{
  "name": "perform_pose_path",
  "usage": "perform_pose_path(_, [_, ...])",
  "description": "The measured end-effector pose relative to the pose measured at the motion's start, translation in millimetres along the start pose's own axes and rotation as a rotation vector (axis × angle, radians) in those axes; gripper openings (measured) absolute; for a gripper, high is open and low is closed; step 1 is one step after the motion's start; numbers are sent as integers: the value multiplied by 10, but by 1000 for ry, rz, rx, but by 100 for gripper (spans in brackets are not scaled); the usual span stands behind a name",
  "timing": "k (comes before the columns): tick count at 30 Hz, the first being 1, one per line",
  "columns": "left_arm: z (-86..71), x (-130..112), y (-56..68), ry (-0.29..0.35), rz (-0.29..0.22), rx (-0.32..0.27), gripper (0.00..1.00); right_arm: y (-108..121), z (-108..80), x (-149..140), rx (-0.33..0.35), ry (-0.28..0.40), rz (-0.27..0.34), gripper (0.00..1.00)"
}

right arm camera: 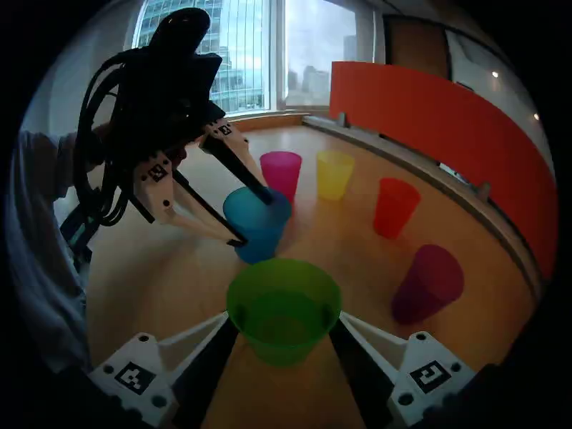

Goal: Pour water

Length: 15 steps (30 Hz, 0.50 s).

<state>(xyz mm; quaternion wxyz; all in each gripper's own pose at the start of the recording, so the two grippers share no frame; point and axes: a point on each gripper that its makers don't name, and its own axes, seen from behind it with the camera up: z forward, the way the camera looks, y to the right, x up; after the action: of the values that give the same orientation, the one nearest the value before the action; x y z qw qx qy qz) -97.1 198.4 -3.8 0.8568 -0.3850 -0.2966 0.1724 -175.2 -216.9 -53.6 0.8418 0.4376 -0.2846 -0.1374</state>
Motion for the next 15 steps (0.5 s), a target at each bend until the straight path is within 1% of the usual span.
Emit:
perform_pose_path(6, [10, -39, -2, -2, -11, -4, 88, -11, 24, -49, -5, -5, -4, 87])
perform_pose_path(15, [16, -122, -40, -25, -13, 0, 88, -41, 30, -100, -7, -14, -10, 87])
